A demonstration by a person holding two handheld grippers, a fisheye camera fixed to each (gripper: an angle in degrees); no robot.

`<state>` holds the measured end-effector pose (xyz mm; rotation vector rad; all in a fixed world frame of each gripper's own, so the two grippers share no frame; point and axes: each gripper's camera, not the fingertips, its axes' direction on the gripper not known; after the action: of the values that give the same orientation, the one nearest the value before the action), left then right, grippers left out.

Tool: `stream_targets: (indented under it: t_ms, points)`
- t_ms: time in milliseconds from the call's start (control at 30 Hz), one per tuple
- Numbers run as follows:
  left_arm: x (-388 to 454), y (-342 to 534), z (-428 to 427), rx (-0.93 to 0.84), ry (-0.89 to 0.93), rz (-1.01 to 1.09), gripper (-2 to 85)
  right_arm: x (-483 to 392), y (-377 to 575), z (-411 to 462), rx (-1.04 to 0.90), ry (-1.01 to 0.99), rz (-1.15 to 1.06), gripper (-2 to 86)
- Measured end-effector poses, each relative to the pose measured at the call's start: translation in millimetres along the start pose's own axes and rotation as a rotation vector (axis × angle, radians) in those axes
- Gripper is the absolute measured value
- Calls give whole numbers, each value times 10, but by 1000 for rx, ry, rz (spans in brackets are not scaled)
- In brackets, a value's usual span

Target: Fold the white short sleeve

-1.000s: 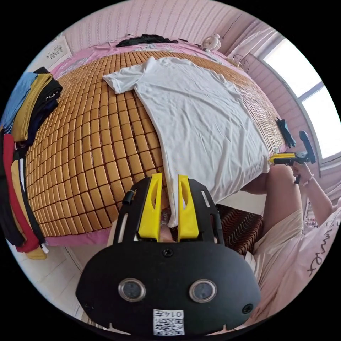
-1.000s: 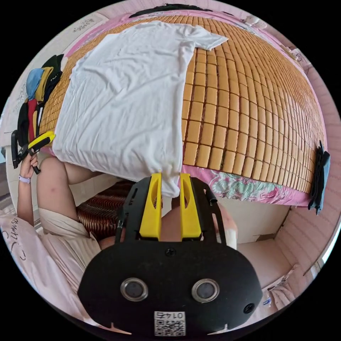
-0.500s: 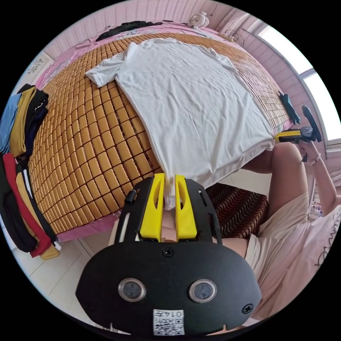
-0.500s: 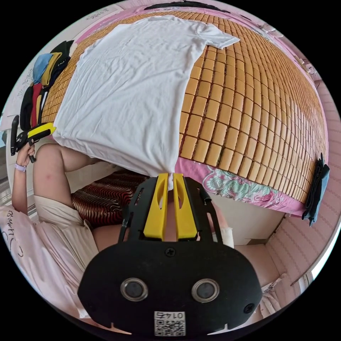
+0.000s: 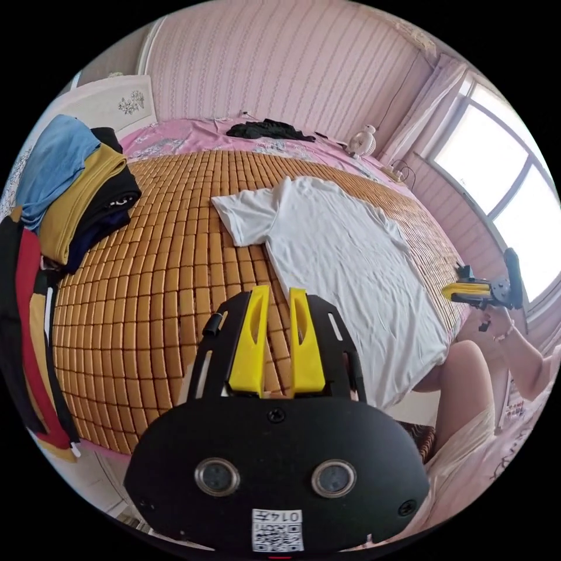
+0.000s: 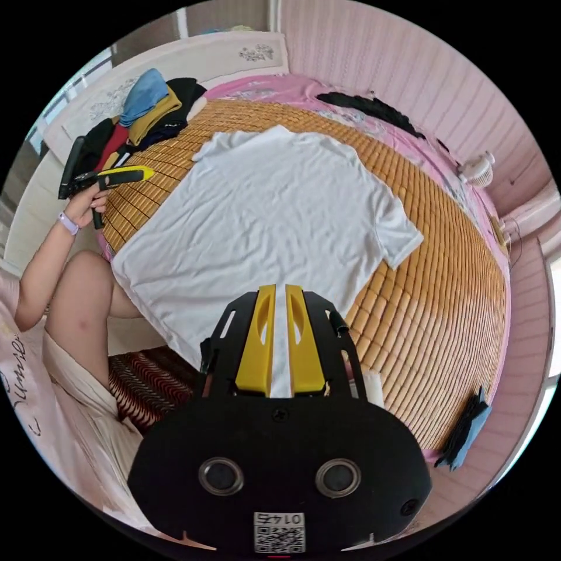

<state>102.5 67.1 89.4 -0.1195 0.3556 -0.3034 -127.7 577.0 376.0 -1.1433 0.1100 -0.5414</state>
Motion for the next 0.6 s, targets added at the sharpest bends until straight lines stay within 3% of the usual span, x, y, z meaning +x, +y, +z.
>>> stream_targets:
  t_ms: [200,300,467,600]
  points:
    - [-318,-377,356,37,-42,-77,77,-556,-1626,506,132,-166,-258,46]
    - [-398,-476,506,15,-77,-82,78,-795,-2351,811,159,-142,-301,66]
    - [-468,-537,811,-76,-95,-85,69,-1005,-3170,1430,73,-158,-175,111]
    - [-453,-547,856,-92,-86,-54,56,-1003,-3283,1715,86,-136,-36,62]
